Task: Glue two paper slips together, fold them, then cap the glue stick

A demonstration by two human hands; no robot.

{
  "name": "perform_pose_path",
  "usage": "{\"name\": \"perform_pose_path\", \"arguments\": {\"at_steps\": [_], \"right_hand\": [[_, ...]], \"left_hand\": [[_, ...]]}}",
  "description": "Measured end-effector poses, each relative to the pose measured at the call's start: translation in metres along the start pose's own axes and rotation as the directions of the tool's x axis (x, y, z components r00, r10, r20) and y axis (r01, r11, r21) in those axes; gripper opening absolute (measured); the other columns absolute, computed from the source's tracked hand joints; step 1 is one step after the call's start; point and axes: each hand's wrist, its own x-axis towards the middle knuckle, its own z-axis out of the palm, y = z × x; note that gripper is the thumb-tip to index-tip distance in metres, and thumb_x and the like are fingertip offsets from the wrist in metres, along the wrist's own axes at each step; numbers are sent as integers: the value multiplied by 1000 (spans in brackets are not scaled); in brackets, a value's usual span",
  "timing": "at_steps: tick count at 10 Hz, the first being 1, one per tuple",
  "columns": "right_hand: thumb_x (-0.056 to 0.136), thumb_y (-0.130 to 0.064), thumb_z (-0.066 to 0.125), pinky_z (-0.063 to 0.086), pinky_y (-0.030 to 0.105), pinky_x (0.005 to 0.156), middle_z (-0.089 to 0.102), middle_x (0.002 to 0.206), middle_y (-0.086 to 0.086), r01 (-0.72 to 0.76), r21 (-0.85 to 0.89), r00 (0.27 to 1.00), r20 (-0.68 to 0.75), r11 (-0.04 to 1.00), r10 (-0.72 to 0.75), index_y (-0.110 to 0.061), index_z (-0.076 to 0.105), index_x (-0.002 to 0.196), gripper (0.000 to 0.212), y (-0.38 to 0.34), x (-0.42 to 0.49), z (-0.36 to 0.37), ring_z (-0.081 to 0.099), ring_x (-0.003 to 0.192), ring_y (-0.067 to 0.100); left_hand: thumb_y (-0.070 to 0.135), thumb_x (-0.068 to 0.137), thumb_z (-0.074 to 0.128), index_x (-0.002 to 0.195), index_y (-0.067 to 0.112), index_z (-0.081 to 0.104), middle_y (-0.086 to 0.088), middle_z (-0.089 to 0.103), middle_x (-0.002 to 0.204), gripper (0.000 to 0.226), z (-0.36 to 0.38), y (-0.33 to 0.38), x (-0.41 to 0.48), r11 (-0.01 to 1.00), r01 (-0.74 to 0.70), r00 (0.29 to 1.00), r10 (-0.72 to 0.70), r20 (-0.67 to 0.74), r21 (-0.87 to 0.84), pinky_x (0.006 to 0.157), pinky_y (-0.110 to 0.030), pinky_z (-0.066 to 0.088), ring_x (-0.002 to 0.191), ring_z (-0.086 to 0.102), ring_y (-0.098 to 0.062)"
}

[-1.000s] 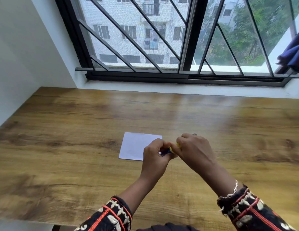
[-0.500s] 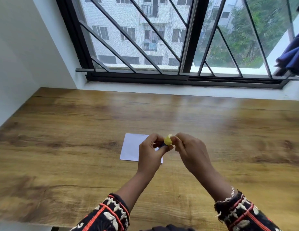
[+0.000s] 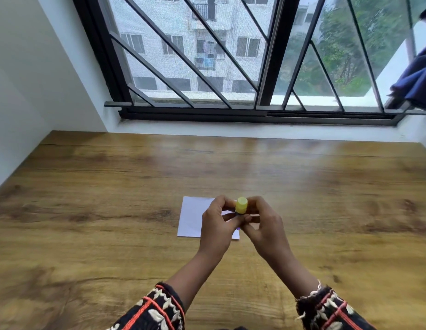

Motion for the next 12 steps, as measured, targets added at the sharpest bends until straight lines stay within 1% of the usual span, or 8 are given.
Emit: {"name": "perform_pose_path", "arguments": {"at_steps": [2, 3, 4, 5, 7, 9, 11, 12], "right_hand": [[72, 3, 68, 53, 18, 68, 67, 80, 1, -83, 47, 990, -108, 995, 88, -24, 52, 83, 33, 8, 7, -2, 65, 75, 8], [71, 3, 69, 55, 22, 66, 67, 79, 1, -150, 49, 971, -178, 987, 156, -24, 51, 82, 34, 21, 11, -13, 65, 74, 9], [71, 3, 69, 56, 26, 65, 67, 80, 5, -181, 38, 965, -188, 983, 184, -18, 52, 84, 31, 30, 13, -17, 66, 74, 13], [70, 4, 70, 55, 30, 66, 67, 80, 7, -234, 29, 956, -178, 972, 235, -13, 52, 86, 30, 41, 15, -15, 67, 77, 20], [68, 3, 72, 54, 26, 68, 66, 77, 2, -290, -1, 948, -138, 957, 287, -21, 51, 80, 34, 51, 13, -5, 65, 77, 19], [66, 3, 74, 53, 33, 71, 66, 81, 8, -310, -51, 945, -128, 949, 302, -20, 49, 80, 36, 60, 9, 1, 64, 79, 25], [66, 2, 74, 53, 31, 72, 66, 84, 10, -308, -19, 946, -109, 951, 304, -32, 45, 78, 46, 67, 9, 5, 64, 81, 26], [66, 3, 73, 53, 34, 79, 65, 91, 9, -344, -8, 938, -62, 939, 342, -28, 47, 88, 46, 68, 9, 4, 62, 87, 26]], "left_hand": [[22, 79, 71, 109, 15, 60, 3, 64, 111, 33, -25, -8, 3, 930, -180, 982, 149, 118, 321, 94, -23, 43, 110, 56, -11], [43, 85, 56, 133, 10, 45, -3, 46, 141, 59, -44, -27, 2, 746, -278, 957, 158, 244, 606, 112, -28, 23, 138, 29, -15], [59, 83, 35, 137, 7, 39, -10, 33, 149, 75, -50, -41, 3, 571, -342, 938, 163, 306, 746, 116, -37, 12, 142, 12, -17], [72, 83, 8, 139, 4, 34, -16, 20, 152, 92, -53, -51, 8, 455, -356, 933, 132, 334, 816, 117, -39, 5, 142, 8, -25], [84, 56, -22, 146, 12, -2, -2, -28, 146, 117, -58, -47, 9, 503, -282, 947, 10, 321, 817, 111, -28, -18, 136, -27, -14], [85, 53, -22, 139, 17, -16, -1, -28, 146, 109, -60, -44, 10, 512, -259, 948, -28, 317, 819, 110, -27, -19, 132, -31, -12], [86, 56, -17, 134, 19, -18, 1, -25, 146, 103, -63, -50, 14, 554, -253, 944, -37, 327, 793, 111, -27, -16, 135, -27, -12], [86, 56, -18, 135, 19, -18, 0, -25, 147, 104, -62, -50, 15, 546, -255, 944, -40, 329, 798, 111, -27, -17, 136, -26, -11]]}}
